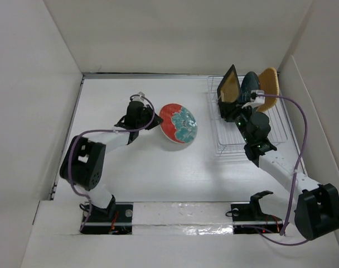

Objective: Load the plates into the dish rack

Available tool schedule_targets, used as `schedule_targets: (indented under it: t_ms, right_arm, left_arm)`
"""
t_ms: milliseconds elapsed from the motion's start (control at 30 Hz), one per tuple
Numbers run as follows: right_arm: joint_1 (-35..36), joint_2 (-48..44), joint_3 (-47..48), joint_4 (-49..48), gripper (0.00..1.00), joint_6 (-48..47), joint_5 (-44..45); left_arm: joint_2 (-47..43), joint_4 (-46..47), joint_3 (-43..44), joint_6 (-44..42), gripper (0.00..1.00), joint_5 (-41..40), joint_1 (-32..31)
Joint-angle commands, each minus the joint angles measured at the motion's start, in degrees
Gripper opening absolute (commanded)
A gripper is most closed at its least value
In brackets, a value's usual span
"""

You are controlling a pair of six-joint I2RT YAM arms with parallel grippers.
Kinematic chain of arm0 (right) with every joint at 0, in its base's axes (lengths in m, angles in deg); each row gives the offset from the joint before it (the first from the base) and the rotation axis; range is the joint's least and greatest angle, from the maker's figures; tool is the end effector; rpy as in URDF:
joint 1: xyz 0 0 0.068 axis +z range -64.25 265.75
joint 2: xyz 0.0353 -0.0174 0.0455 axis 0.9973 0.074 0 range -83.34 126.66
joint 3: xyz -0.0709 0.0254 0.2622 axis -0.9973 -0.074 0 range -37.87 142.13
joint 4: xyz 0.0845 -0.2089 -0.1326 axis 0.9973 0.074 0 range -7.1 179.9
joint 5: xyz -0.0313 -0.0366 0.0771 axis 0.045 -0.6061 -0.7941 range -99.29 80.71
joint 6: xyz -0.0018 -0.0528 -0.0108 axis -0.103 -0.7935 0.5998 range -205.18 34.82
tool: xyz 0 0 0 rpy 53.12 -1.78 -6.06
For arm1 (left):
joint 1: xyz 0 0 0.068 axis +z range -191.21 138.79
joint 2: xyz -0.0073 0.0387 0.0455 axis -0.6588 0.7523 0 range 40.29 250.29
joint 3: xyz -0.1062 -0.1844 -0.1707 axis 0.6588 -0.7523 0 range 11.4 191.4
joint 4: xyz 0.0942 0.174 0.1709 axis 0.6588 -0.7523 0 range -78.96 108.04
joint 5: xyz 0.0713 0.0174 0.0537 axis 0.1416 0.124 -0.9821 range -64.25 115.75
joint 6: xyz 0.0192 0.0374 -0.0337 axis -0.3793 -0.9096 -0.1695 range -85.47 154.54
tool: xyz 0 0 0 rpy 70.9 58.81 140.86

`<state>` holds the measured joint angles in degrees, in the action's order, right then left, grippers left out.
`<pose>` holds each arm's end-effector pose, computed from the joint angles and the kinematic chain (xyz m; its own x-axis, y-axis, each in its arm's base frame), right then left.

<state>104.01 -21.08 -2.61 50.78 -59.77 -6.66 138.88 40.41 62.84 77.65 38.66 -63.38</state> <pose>0.2396 0.0773 0.2991 -0.0391 0.4385 -0.8979 -0.2798 0.8578 0.4311 0.3386 -0.1464 0.1902 -0.6632 -0.4492 -0.5987 0.1403 0.7111 -0.6890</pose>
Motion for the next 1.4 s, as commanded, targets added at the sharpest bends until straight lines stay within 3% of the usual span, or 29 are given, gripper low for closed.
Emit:
schedule_targets:
  t_ms: [0,133,233,433,700,1200,1367]
  right_arm:
    - [-0.2,2.8,4.4,-0.8,0.37,-2.0,-10.4]
    - [-0.2,8.1,7.3,-0.7,0.60,-2.6,-19.6]
    - [0.3,11.1,9.1,-0.2,0.72,-3.7,-23.4]
    - [0.8,14.9,10.8,0.0,0.86,-5.8,-27.8]
    - [1.7,21.0,14.4,0.2,0.87,-6.5,-37.1]
    - [2.2,23.2,14.7,0.5,0.88,-6.7,-36.5]
    - [1.6,24.7,13.9,-4.4,0.85,-4.0,-40.7]
  left_arm:
    - [-12.2,1.0,-2.1,-4.1,0.00,-3.5,1.6]
    - [-22.3,-0.7,-4.0,-5.5,0.00,-4.9,1.6]
    - [-27.3,-1.5,-4.4,-6.0,0.00,-4.7,1.6]
    - [-34.1,-2.9,-3.2,-6.6,0.00,-2.1,2.7]
    - [-38.8,-4.0,0.8,-5.9,0.00,3.5,2.7]
    - [-41.4,-1.0,1.0,-5.1,0.00,9.9,2.7]
    - [-41.1,1.8,1.0,-4.0,0.00,13.2,2.7]
